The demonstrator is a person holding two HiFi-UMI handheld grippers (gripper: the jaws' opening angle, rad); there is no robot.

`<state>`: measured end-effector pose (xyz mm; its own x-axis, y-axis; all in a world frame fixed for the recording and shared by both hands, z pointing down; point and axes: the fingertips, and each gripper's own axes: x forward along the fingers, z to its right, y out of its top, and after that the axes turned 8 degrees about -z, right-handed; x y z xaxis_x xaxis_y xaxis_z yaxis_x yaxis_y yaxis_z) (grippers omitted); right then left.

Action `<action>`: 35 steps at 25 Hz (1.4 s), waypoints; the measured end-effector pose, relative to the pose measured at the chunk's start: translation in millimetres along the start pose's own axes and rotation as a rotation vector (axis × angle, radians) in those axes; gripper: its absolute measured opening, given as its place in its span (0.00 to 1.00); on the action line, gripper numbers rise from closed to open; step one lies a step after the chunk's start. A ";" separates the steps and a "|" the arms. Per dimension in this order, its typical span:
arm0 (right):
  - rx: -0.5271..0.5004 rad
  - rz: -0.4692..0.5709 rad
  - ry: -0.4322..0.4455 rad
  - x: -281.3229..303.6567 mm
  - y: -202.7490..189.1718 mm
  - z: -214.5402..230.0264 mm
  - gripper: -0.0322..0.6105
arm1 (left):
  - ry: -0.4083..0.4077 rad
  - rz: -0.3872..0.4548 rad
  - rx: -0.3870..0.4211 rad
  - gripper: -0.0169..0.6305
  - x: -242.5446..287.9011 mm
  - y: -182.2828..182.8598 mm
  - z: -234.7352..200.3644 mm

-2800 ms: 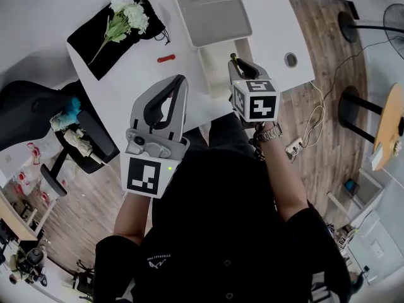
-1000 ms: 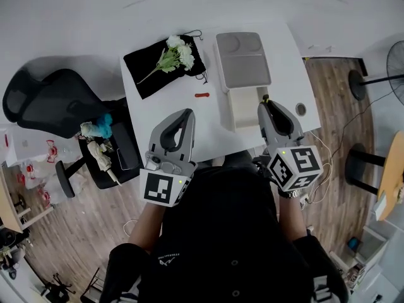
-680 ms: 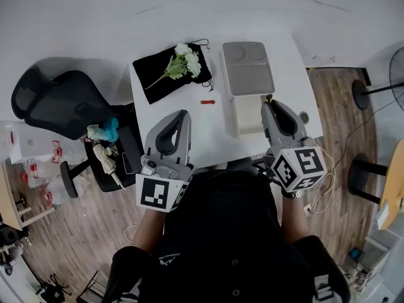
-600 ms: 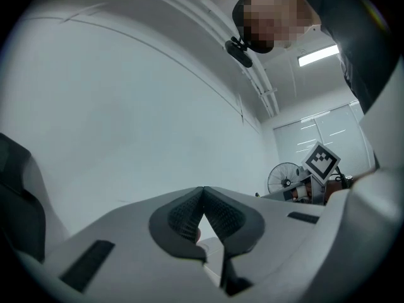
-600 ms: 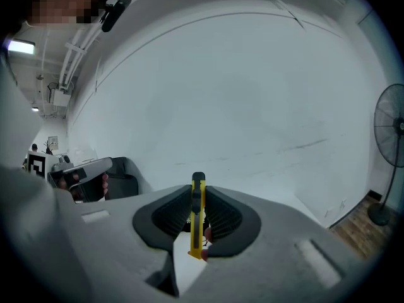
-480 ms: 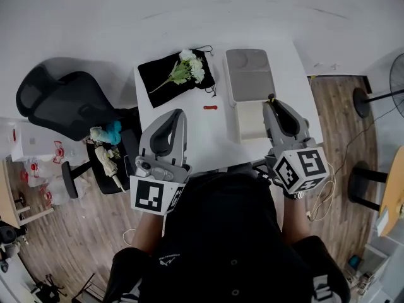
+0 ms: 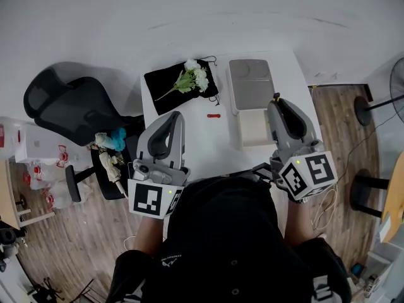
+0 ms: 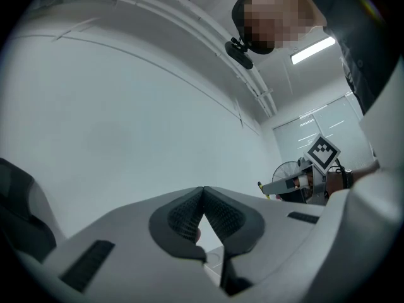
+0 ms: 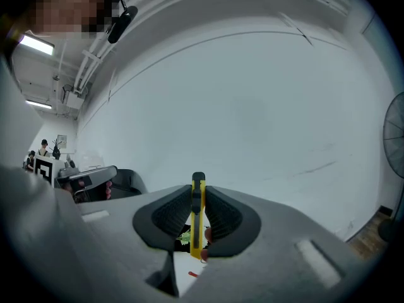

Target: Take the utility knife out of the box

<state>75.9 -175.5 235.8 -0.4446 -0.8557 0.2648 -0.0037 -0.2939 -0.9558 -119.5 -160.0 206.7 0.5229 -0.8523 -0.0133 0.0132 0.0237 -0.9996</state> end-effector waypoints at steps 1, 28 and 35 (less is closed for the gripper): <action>-0.004 0.007 0.003 -0.8 3.2 -1.2 0.16 | 0.001 0.001 0.003 0.03 -0.7 1.2 -0.9; -0.024 0.030 0.079 -7.6 8.4 -14.7 0.16 | -0.009 -0.020 0.024 0.03 -0.5 -4.1 6.4; 0.004 0.023 0.105 -10.6 4.8 -21.0 0.16 | -0.018 -0.025 0.018 0.03 -0.6 -6.3 9.3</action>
<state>61.8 -158.9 225.7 -0.5357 -0.8131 0.2280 0.0108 -0.2765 -0.9609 -112.0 -154.7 213.3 0.5375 -0.8432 0.0124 0.0415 0.0118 -0.9991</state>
